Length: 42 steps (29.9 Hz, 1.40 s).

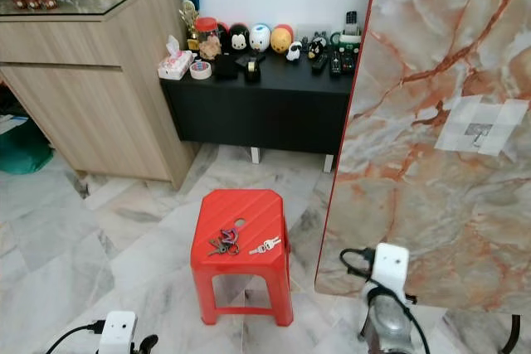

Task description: Hang keys on a hook

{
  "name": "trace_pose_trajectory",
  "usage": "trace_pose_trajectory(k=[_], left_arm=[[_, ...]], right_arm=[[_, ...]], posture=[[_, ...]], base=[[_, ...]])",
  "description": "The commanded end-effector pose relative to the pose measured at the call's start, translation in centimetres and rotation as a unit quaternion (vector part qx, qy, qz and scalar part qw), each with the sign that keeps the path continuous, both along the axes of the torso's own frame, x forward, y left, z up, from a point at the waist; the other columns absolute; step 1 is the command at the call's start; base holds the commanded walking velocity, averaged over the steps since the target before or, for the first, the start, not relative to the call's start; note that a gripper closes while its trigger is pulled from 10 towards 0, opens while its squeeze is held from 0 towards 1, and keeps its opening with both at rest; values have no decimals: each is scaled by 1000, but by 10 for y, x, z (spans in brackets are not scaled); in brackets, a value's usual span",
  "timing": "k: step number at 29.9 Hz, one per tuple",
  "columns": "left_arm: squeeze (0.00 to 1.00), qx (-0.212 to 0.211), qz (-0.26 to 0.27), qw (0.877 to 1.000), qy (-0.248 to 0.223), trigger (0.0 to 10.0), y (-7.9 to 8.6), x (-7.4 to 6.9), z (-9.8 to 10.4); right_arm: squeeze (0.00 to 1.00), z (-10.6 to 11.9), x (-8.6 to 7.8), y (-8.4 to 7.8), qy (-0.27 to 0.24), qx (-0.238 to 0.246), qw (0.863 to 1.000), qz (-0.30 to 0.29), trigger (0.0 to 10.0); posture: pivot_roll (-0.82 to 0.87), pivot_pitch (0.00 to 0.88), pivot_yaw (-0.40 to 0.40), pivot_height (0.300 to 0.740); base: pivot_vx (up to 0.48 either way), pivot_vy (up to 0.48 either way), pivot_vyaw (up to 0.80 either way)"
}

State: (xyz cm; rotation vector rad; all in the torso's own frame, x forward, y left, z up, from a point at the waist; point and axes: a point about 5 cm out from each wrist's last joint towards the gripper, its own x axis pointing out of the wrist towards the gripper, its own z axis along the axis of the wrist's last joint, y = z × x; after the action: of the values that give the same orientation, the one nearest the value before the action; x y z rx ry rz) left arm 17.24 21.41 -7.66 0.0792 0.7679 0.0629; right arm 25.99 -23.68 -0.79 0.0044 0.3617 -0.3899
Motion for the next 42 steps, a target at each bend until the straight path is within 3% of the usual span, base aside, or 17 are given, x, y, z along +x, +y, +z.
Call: trace_pose_trajectory(k=[1,5,7,12,17,20,25,42], left_arm=[[0,8,0,1000,5,10000,3,-3,-1],[0,10,3,1000,5,10000,5,-5,-1],[0,9,3,1000,6,10000,5,-5,-1],[0,10,-1,1000,7,10000,5,-5,-1],[0,12,-2,1000,4,10000,5,-4,-1],[0,13,-4,1000,2,10000,6,-4,0],[0,13,-3,1000,6,10000,7,-6,-1],[0,15,-2,1000,19,10000,7,-12,-5]], right_arm=[[0,6,0,-2,-28,-12,999,-13,10000],[0,13,-10,-3,-67,-46,996,-38,10000],[0,24,-19,-8,-90,-98,990,-49,10000],[0,43,-17,-13,-114,-148,980,-73,10000],[0,53,-4,-12,-141,-126,978,-90,10000],[0,47,1,6,-137,-69,987,-57,10000],[0,50,2,24,-145,-28,988,-39,10000],[0,56,6,21,-150,-23,988,-26,10000]], posture=[[-45,0,11,740],[-43,0,6,740],[-49,0,12,740],[-54,0,16,740],[-55,0,18,740],[-47,0,12,740],[-45,0,17,740],[-54,0,18,740]], base=[[0,0,0],[0,0,0],[0,0,0],[0,0,0],[0,0,0],[0,0,0],[0,-207,0],[0,-216,0]])
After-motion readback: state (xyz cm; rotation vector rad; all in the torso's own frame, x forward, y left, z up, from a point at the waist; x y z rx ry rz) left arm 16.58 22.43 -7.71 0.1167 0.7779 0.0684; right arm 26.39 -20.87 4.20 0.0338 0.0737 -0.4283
